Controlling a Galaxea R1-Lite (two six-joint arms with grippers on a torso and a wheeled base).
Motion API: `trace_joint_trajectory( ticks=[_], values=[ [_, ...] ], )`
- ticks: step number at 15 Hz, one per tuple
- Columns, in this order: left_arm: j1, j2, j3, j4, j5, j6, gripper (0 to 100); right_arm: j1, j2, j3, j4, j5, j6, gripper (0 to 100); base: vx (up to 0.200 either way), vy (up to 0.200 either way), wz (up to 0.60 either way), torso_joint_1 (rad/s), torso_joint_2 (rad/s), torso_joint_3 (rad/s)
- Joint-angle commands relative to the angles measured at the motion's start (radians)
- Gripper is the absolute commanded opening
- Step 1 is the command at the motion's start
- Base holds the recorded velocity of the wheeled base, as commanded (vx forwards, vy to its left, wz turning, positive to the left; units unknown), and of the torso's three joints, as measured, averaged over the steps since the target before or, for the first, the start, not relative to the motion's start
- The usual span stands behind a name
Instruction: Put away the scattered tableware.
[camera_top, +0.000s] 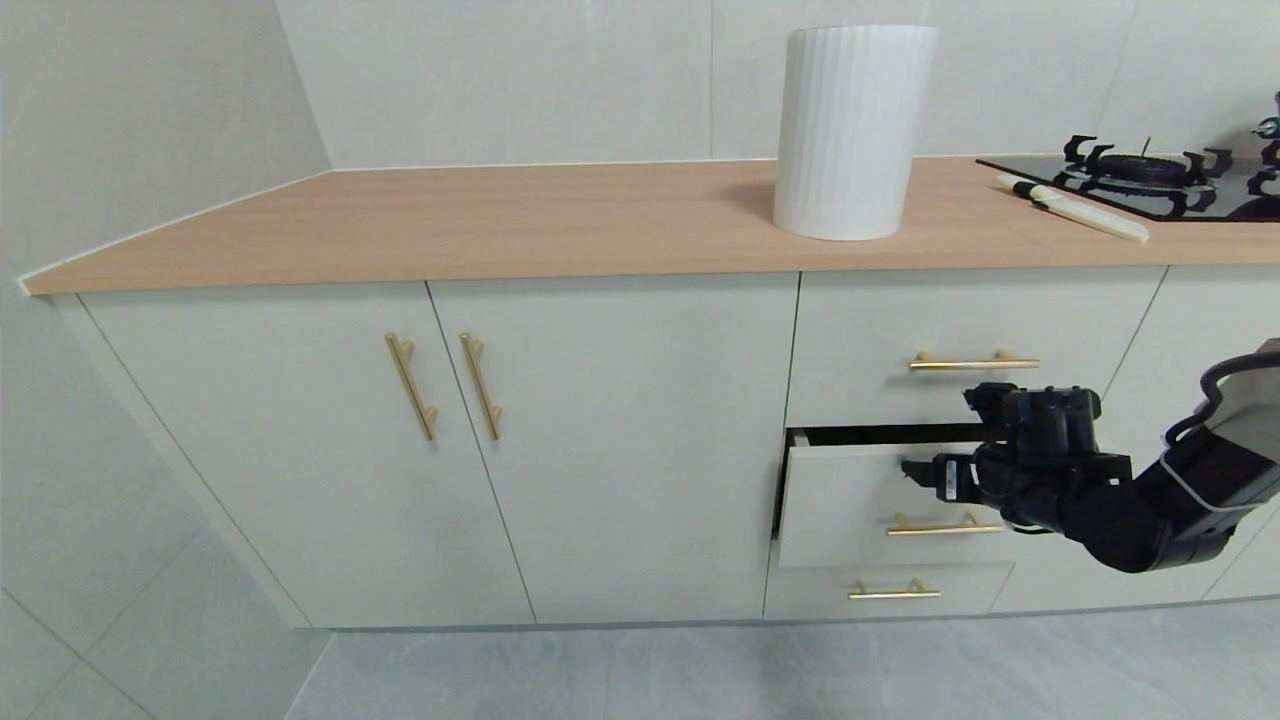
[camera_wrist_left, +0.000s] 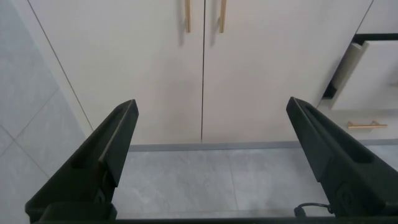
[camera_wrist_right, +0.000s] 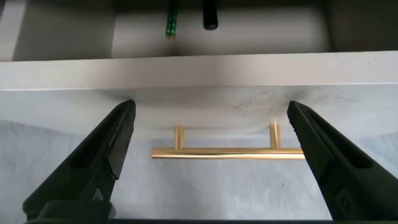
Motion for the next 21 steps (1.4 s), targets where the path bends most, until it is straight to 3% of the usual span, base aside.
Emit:
trace_joint_trajectory(
  ticks=[1,5,21],
  values=[
    [0.0,0.0,0.0,0.0,0.0,-0.001,100,-0.003,0.027,-0.02,0.003,0.002,0.002,100,0.0,0.0,0.0,0.0,0.0,0.0],
    [0.0,0.0,0.0,0.0,0.0,-0.001,100,-0.034,0.098,-0.017,-0.137,0.005,0.007,100,0.0,0.0,0.0,0.0,0.0,0.0],
    [0.0,0.0,0.0,0.0,0.0,-0.001,100,-0.035,0.173,-0.096,-0.232,-0.064,0.047,100,0.0,0.0,0.0,0.0,0.0,0.0]
  ],
)
